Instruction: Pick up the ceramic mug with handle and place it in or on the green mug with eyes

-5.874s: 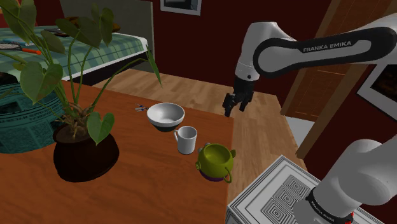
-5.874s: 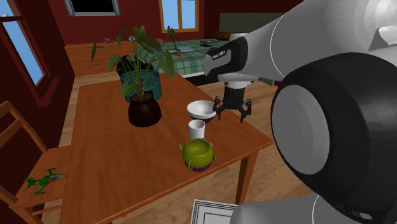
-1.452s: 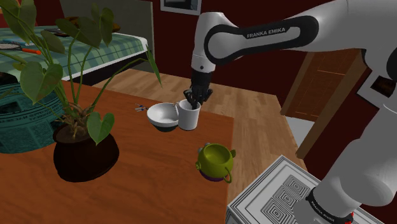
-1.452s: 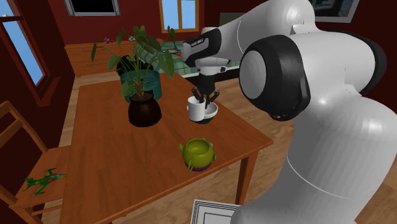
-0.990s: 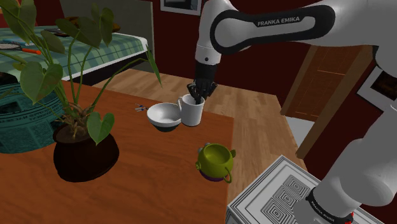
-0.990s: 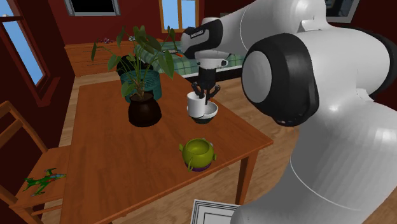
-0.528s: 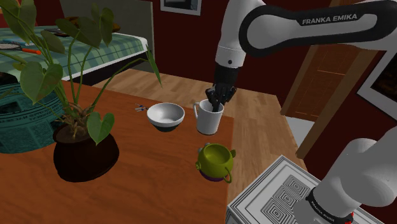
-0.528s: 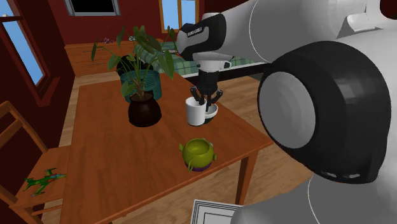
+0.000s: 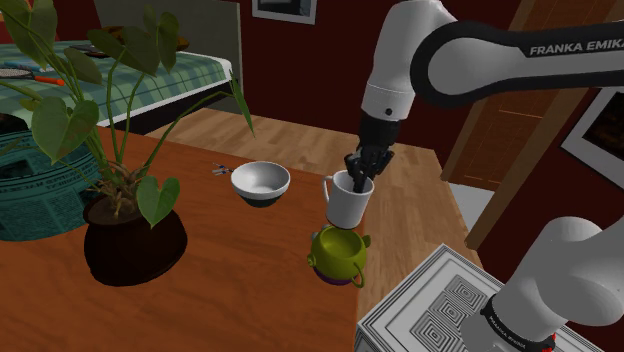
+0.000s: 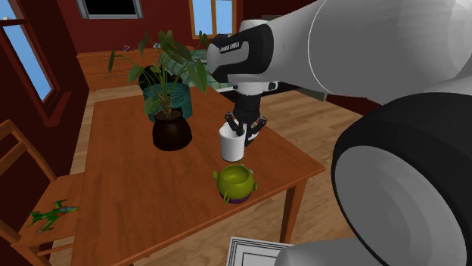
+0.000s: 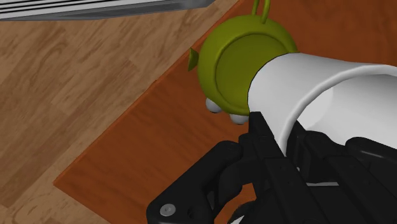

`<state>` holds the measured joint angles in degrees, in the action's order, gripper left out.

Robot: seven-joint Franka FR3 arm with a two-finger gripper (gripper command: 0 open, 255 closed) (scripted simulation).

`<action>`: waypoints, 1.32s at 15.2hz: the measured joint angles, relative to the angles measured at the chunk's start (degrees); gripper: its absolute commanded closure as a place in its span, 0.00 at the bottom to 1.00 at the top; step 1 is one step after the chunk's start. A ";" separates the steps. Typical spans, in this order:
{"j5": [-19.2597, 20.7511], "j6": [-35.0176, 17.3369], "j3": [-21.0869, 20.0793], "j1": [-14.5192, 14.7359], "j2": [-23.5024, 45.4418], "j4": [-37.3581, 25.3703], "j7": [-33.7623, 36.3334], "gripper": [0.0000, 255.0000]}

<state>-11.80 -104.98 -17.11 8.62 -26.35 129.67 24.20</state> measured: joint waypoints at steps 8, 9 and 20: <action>-0.60 -6.25 -0.90 0.31 0.76 5.49 -0.21 1.00; -0.60 -7.01 -0.94 0.27 1.04 5.98 -0.34 1.00; -0.96 -11.60 -1.52 0.41 2.09 9.51 -0.59 1.00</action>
<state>-12.76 -116.57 -18.63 9.03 -24.26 139.18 23.61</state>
